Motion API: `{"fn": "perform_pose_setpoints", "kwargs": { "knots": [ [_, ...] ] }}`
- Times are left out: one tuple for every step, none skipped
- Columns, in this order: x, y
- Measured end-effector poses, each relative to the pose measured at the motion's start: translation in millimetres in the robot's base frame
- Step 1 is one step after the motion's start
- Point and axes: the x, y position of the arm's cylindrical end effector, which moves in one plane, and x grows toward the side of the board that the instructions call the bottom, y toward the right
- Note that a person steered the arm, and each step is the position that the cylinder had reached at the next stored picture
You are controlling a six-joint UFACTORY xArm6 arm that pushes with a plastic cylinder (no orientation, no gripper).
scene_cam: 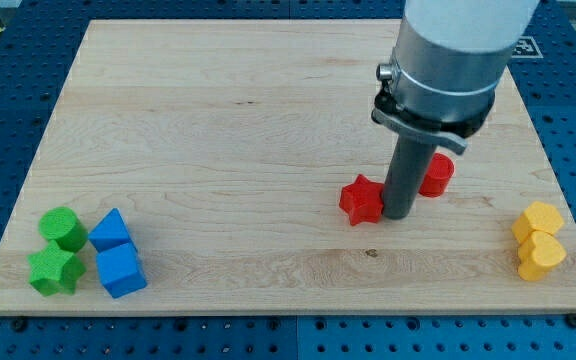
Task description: Place the red star diagonal to the top right of the blue triangle
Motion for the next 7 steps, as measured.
{"fn": "perform_pose_setpoints", "kwargs": {
  "knots": [
    [-6.0,-5.4],
    [-2.8,-18.9],
    [16.2,-17.6],
    [19.6,-41.7],
    [14.5,-65.7],
    [4.3,-77.6],
    [-4.8,-93.3]
  ]
}}
